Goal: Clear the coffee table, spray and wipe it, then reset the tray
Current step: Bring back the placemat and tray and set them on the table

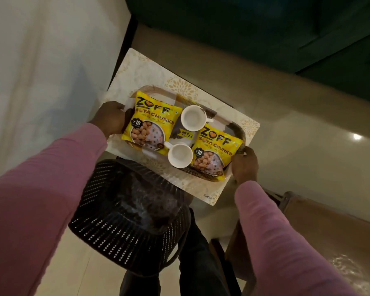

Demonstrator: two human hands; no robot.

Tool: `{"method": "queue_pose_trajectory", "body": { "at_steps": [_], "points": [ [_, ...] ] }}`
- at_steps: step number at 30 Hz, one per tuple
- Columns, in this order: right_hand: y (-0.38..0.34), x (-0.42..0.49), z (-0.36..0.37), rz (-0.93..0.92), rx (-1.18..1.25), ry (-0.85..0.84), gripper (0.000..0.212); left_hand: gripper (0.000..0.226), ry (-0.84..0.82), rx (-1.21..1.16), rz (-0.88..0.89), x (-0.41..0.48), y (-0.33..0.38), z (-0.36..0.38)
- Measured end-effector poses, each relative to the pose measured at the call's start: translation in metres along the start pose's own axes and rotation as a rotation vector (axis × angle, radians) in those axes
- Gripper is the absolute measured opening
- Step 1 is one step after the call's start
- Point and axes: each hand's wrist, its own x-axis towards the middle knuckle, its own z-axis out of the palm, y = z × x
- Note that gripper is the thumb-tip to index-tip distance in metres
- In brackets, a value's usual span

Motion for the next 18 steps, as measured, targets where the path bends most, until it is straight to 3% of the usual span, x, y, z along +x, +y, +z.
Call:
{"method": "queue_pose_trajectory", "body": {
  "at_steps": [4, 8, 14, 18],
  "points": [
    [-0.014, -0.014, -0.042, -0.052, 0.035, 0.041, 0.032, 0.027, -0.017, -0.059, 0.048, -0.037, 0.029, -0.008],
    [-0.023, -0.056, -0.093, -0.089, 0.092, 0.072, 0.031, 0.047, -0.035, -0.086, 0.08, -0.079, 0.036, -0.025],
    [-0.001, -0.151, -0.174, -0.113, 0.156, 0.145, 0.029, 0.035, -0.006, -0.075, 0.134, -0.213, 0.034, -0.037],
    [0.038, -0.212, -0.211, -0.13, 0.137, 0.156, 0.027, 0.027, -0.036, -0.142, 0.144, -0.272, -0.009, -0.042]
  ]
}}
